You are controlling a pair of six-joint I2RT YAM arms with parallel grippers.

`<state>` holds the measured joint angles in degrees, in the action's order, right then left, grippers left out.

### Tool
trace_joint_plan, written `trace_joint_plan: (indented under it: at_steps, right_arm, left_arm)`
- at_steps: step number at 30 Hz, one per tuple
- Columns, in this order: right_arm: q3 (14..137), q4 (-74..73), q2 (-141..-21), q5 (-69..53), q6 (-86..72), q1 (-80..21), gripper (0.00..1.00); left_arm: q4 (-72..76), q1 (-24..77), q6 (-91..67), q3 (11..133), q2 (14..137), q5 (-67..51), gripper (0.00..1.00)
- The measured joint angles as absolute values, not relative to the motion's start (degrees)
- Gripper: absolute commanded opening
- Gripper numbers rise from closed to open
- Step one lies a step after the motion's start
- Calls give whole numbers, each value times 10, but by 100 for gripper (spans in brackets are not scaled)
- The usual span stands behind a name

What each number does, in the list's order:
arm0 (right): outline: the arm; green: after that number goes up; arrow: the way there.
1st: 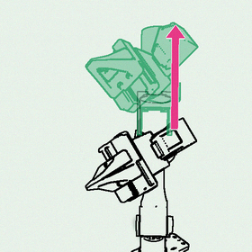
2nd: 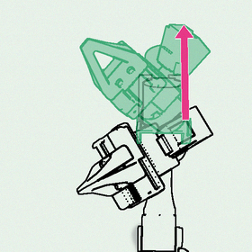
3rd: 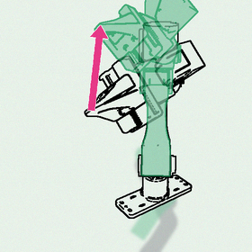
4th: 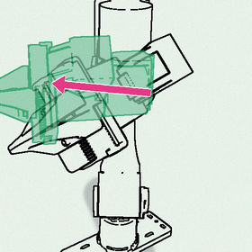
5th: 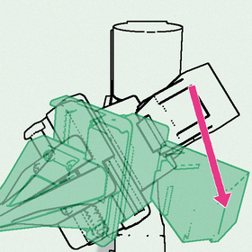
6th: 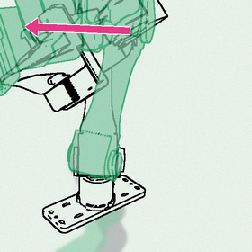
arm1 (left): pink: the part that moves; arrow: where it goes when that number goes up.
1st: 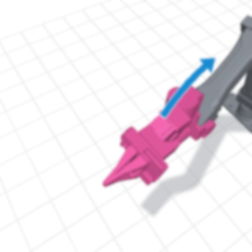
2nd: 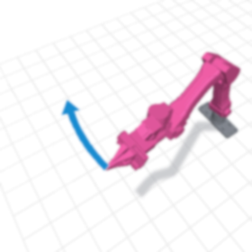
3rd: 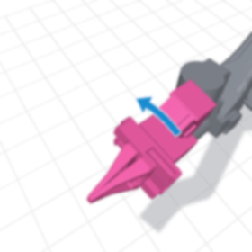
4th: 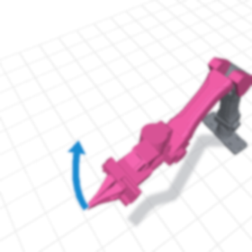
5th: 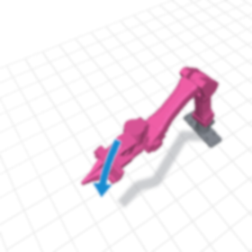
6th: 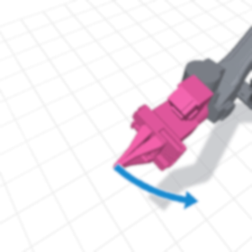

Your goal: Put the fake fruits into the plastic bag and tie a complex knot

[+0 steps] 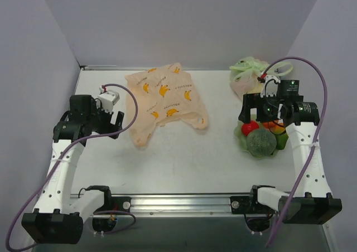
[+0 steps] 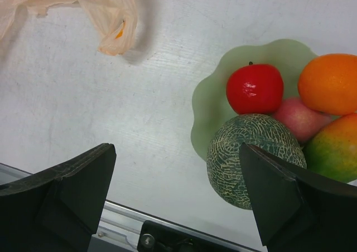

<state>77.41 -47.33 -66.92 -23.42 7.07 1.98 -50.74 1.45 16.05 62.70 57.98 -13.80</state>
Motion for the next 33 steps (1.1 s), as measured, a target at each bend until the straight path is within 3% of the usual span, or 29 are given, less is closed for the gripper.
trace_joint_plan:
  at_steps: [5, 15, 31, 33]
  right_arm:
    - [772, -470, -679, -234, 68, -6, 100]
    - [750, -398, -764, -234, 13, -90, 100]
    - [751, -247, -994, -224, -86, -131, 100]
    - [751, -230, -1019, -223, -95, -132, 99]
  left_arm:
    - [-491, 75, 190, 627, 591, -121, 97]
    - [-403, 313, 245, 594, 679, -23, 98]
    - [-209, 382, 266, 594, 962, 164, 97]
    - [-188, 381, 272, 594, 981, 185, 93]
